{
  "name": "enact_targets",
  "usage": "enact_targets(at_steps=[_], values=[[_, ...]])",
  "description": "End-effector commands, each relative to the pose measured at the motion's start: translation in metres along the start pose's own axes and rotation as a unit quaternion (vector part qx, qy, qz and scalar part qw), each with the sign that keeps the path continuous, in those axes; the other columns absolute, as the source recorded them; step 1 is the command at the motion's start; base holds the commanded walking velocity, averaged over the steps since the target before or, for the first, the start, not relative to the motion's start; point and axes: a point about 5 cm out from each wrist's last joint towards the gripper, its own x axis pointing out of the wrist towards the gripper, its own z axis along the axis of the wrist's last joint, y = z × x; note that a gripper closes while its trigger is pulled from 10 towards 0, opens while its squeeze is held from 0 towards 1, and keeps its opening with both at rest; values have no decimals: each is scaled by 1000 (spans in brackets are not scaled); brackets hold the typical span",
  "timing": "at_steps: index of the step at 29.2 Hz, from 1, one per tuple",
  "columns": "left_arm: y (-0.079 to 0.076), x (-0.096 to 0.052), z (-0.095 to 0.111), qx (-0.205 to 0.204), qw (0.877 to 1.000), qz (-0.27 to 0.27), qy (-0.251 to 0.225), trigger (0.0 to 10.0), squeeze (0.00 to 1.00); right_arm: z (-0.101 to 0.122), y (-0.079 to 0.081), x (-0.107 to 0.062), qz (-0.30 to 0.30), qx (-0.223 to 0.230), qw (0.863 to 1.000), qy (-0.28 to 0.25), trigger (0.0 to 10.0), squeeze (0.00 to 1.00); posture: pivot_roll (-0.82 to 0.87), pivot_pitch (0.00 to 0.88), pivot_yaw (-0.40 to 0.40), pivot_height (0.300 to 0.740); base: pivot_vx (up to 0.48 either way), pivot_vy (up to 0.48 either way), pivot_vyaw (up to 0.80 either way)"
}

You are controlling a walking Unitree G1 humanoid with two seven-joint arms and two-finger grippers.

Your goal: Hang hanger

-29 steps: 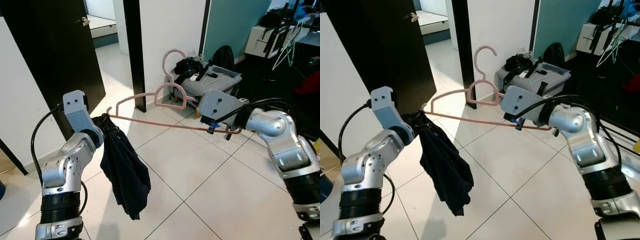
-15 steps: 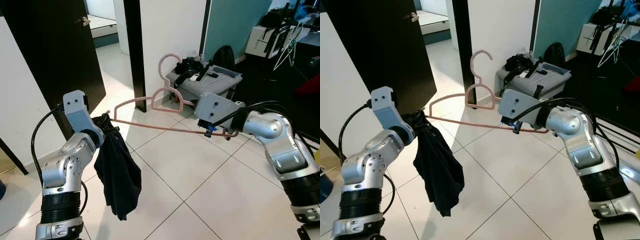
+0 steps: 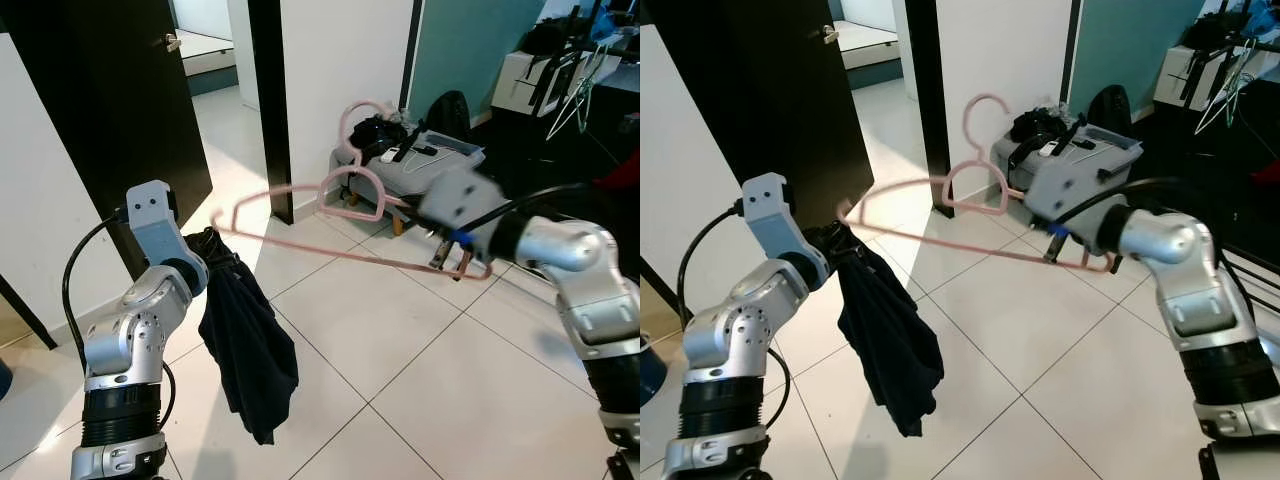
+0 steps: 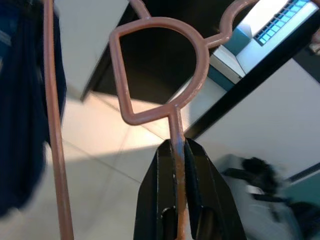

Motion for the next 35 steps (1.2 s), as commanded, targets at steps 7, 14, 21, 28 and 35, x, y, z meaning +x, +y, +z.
enact_targets(at_steps=[7, 14, 21, 28, 35], values=[[-4, 2, 3, 3, 1000, -3, -9, 10000, 0, -14, -7, -20, 5, 193, 978, -86, 10000, 0, -93, 0, 53, 740, 0, 0, 0], [-3, 1, 3, 4, 1000, -4, -8, 10000, 0, -8, 1, -32, 39, 319, 926, -198, 10000, 0, -92, 0, 56, 740, 0, 0, 0], [-4, 1, 2, 4, 1000, -3, -7, 10000, 0, -4, 14, -35, 88, 376, 891, -241, 10000, 0, -89, 0, 56, 740, 0, 0, 0], [-3, 0, 2, 2, 1000, -2, -7, 10000, 0, -18, 23, -35, 74, 418, 878, -220, 10000, 0, -88, 0, 55, 740, 0, 0, 0], [-3, 1, 2, 2, 1000, -3, -6, 10000, 0, -24, 7, -26, -17, 394, 901, -181, 10000, 0, -89, 0, 56, 740, 0, 0, 0]])
